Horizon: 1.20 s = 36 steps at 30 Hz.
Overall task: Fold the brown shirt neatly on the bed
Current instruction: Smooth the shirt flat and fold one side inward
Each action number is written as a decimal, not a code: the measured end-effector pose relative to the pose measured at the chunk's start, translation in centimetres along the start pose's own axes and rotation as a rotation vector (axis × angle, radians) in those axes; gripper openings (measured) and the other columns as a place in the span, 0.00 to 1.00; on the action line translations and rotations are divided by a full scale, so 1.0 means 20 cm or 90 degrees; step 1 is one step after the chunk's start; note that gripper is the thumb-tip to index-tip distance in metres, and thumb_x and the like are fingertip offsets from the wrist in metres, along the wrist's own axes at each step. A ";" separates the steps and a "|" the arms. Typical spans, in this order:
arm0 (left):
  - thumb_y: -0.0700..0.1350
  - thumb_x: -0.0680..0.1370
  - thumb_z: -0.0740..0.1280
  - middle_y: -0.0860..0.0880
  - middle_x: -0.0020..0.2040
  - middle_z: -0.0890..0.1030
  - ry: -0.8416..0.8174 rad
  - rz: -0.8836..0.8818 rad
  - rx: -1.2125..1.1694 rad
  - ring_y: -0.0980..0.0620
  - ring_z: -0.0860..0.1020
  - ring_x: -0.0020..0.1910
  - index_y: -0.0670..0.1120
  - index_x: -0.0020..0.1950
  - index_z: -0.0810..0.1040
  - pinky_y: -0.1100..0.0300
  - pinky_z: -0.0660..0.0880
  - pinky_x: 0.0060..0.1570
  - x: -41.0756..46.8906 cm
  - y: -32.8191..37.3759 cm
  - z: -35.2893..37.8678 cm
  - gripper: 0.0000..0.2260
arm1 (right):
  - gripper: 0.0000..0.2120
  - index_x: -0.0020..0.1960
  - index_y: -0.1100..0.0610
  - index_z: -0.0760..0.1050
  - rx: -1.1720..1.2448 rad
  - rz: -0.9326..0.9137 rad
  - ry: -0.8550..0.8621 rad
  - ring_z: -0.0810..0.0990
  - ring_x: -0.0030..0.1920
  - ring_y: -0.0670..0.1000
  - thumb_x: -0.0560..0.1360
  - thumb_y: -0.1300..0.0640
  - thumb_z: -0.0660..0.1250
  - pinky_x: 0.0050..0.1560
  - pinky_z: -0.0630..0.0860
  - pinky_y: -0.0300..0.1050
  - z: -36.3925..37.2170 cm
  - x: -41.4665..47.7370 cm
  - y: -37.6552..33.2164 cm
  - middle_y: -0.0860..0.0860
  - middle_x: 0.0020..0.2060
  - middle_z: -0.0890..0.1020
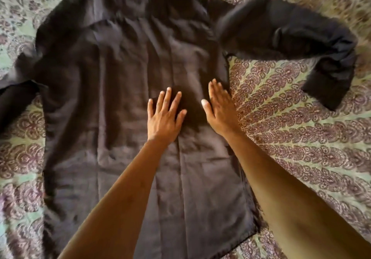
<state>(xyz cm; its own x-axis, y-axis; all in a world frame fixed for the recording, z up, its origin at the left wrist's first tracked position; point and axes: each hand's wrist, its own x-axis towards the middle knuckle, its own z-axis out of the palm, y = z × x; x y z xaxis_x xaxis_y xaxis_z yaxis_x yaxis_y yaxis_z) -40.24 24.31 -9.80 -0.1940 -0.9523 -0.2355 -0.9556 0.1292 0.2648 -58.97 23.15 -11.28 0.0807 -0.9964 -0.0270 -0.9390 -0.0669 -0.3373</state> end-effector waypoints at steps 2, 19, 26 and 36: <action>0.61 0.77 0.46 0.48 0.77 0.55 -0.003 0.023 0.035 0.47 0.54 0.76 0.55 0.76 0.55 0.45 0.48 0.72 0.04 -0.05 0.04 0.27 | 0.28 0.74 0.60 0.57 -0.059 0.029 -0.009 0.59 0.74 0.54 0.78 0.46 0.45 0.72 0.55 0.52 0.00 0.03 0.09 0.55 0.73 0.60; 0.53 0.79 0.51 0.48 0.74 0.63 -0.084 0.626 0.060 0.49 0.60 0.73 0.50 0.74 0.60 0.45 0.54 0.71 -0.11 0.23 0.12 0.23 | 0.30 0.73 0.64 0.55 -0.073 0.434 0.026 0.56 0.73 0.56 0.78 0.47 0.45 0.72 0.52 0.56 0.05 -0.81 -0.17 0.57 0.74 0.55; 0.58 0.79 0.49 0.47 0.75 0.62 -0.064 0.632 0.224 0.47 0.62 0.73 0.51 0.75 0.56 0.47 0.49 0.71 0.60 0.08 0.02 0.26 | 0.30 0.74 0.63 0.51 -0.084 0.444 -0.006 0.54 0.74 0.55 0.78 0.47 0.44 0.72 0.52 0.56 0.07 -0.81 -0.16 0.56 0.74 0.54; 0.57 0.79 0.49 0.44 0.75 0.62 -0.054 0.616 0.201 0.47 0.62 0.73 0.44 0.75 0.57 0.46 0.49 0.71 0.48 0.16 -0.03 0.27 | 0.30 0.73 0.64 0.54 -0.087 0.354 0.029 0.56 0.73 0.57 0.77 0.47 0.48 0.72 0.49 0.54 0.00 -0.64 -0.19 0.59 0.73 0.58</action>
<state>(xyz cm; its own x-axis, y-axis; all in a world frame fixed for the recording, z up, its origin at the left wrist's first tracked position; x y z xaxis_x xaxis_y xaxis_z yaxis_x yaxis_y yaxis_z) -45.08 15.36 -10.76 -0.9174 -0.3795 -0.1199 -0.3928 0.9117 0.1206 -56.45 36.22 -9.61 -0.4489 -0.8849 -0.1241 -0.8714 0.4643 -0.1586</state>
